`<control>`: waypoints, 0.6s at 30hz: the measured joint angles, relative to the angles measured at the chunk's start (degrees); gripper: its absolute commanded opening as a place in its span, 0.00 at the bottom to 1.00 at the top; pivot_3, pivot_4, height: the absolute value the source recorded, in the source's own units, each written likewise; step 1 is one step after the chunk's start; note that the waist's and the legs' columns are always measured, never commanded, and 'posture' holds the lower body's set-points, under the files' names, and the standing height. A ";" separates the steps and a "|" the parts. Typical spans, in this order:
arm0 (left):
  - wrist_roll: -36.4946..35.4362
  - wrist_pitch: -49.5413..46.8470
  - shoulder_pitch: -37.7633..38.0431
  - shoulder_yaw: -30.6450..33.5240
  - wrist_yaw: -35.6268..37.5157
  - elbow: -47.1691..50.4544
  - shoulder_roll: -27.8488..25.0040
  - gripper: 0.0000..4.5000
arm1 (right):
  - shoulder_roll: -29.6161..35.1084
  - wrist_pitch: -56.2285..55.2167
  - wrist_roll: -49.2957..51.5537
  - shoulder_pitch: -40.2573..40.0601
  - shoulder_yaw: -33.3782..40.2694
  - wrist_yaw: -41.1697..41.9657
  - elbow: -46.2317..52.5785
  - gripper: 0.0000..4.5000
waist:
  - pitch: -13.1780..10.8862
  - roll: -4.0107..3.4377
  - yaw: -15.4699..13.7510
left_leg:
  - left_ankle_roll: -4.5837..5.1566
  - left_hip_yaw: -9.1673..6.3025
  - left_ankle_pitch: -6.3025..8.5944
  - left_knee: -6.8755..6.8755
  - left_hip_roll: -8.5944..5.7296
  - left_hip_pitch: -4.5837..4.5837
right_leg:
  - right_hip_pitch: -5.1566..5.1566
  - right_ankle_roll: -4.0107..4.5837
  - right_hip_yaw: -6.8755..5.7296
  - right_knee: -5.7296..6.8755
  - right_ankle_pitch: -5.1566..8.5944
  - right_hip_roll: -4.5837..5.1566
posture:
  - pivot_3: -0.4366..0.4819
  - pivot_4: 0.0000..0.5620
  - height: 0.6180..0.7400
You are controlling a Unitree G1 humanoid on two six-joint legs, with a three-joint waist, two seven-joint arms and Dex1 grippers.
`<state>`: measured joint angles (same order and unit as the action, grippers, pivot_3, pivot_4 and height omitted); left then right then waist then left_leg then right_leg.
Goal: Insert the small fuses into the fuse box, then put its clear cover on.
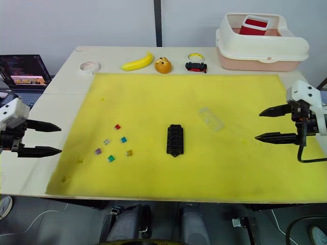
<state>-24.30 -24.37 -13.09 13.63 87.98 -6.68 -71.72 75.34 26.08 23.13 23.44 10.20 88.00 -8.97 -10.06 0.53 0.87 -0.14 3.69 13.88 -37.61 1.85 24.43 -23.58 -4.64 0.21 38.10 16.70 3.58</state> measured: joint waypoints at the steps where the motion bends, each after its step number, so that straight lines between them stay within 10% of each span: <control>1: 0.05 0.07 0.01 0.00 0.12 0.00 0.00 0.97 | 0.00 0.07 0.16 0.00 0.00 -0.06 0.04 1.00 | 0.00 0.00 0.00 | 0.00 0.00 0.00 0.00 0.00 0.00 | 0.00 0.00 0.00 0.00 0.00 0.00 | 0.48 0.27 1.00; 18: 0.24 -0.58 -0.18 -1.06 -0.68 1.50 0.00 0.97 | -2.08 4.10 2.65 1.87 -0.44 -1.90 2.74 1.00 | 0.00 0.00 -0.03 | 0.00 0.01 0.00 0.00 0.00 0.00 | 0.00 -0.12 0.01 0.01 -0.07 -0.01 | 0.48 0.27 1.00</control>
<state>-24.06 -24.95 -13.26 12.57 87.30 -5.18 -71.72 73.26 30.18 25.78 25.31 9.76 86.10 -6.23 -10.06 0.53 0.83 -0.14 3.70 13.88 -37.62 1.85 24.43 -23.57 -4.77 0.22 38.10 16.63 3.58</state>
